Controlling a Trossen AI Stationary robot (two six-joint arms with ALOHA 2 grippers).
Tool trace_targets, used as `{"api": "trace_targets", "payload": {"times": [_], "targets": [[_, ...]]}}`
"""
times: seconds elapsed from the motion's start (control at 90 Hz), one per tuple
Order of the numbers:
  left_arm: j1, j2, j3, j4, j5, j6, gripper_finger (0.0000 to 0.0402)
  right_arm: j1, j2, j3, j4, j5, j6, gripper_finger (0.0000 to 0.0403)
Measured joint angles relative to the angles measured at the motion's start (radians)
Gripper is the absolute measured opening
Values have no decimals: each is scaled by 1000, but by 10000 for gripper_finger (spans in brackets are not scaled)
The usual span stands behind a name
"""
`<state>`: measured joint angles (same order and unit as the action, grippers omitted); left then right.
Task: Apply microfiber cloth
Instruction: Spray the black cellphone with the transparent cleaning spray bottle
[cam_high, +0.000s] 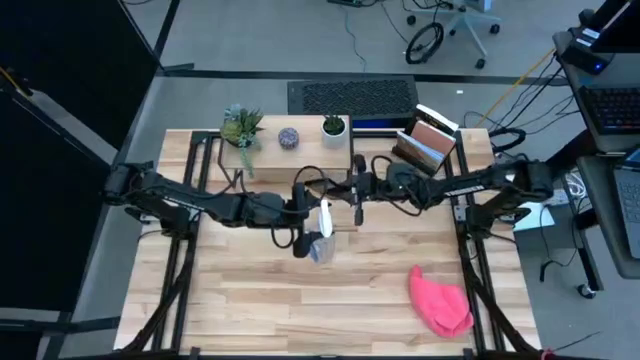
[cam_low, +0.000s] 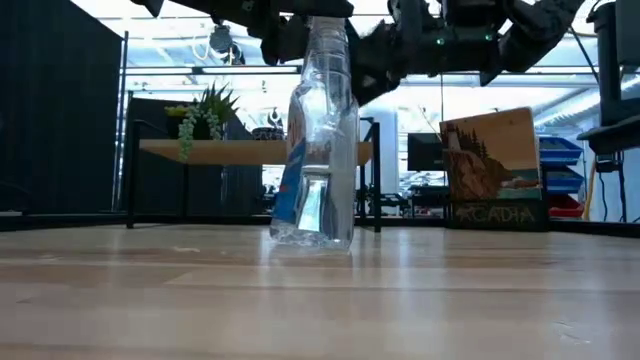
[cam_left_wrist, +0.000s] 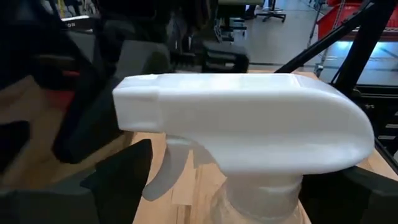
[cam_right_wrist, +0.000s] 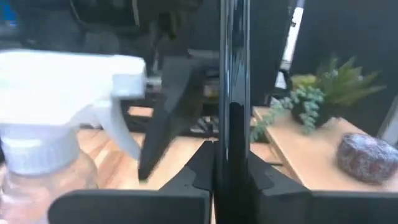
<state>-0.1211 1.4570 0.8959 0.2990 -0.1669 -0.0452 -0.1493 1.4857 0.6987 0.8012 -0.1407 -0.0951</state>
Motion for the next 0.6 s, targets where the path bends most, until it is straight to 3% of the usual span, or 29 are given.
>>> {"api": "trace_targets", "payload": {"times": [0.433,0.6], "targets": [[0,0,1,0,0,7,243,0,-5,0,-9,0,-3,9],[0,0,1,-1,0,6,235,0,-5,0,-8,1,-20,9]]}}
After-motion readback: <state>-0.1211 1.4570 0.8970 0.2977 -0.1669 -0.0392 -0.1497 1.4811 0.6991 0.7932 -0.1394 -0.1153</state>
